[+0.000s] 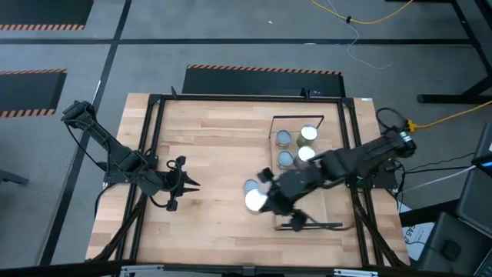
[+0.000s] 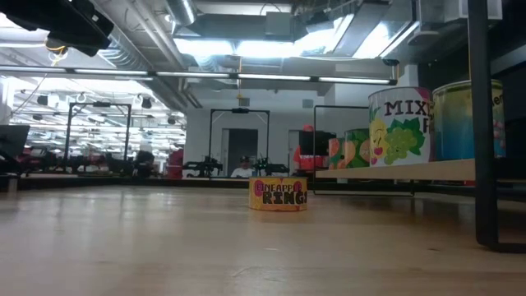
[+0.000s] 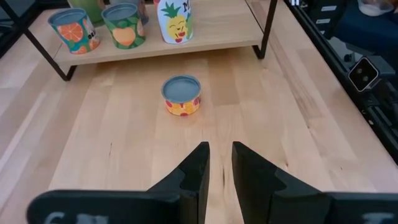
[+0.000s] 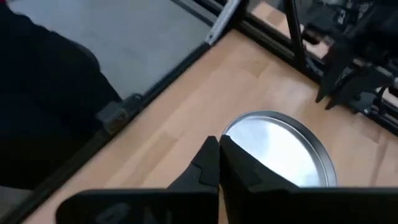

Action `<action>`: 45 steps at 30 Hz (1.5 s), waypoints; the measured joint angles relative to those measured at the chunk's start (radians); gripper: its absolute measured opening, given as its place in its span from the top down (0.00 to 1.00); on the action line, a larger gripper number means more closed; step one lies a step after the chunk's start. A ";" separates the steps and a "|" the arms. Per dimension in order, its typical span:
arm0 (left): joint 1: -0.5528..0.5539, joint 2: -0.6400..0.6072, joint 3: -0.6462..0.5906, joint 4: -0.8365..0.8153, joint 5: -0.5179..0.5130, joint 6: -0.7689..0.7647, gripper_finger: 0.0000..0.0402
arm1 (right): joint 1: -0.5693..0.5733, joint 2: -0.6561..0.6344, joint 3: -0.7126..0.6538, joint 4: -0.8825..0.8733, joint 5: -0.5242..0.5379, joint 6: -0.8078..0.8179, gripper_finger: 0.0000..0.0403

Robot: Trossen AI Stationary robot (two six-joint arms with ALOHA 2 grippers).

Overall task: Pick and place cans onto a shelf
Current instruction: Put the canned pineapple on the shelf

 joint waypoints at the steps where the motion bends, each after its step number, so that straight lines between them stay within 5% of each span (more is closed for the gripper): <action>1: 0.000 0.000 0.000 0.000 0.000 0.000 0.85 | 0.016 -0.022 0.000 -0.017 0.017 0.013 1.00; 11: 0.000 0.000 0.000 0.000 0.000 -0.047 0.85 | 0.235 -0.163 -0.038 -0.307 0.311 0.233 1.00; 21: 0.000 0.000 0.000 0.026 -0.002 -0.052 0.85 | 0.425 -0.359 -0.410 -0.175 0.495 0.473 1.00; 34: 0.000 0.000 0.000 0.096 -0.010 -0.053 0.85 | 0.553 -0.656 -0.849 0.063 0.561 0.588 1.00; 45: 0.000 0.000 0.000 0.132 -0.012 -0.053 0.85 | 0.553 -0.714 -1.045 0.224 0.546 0.566 1.00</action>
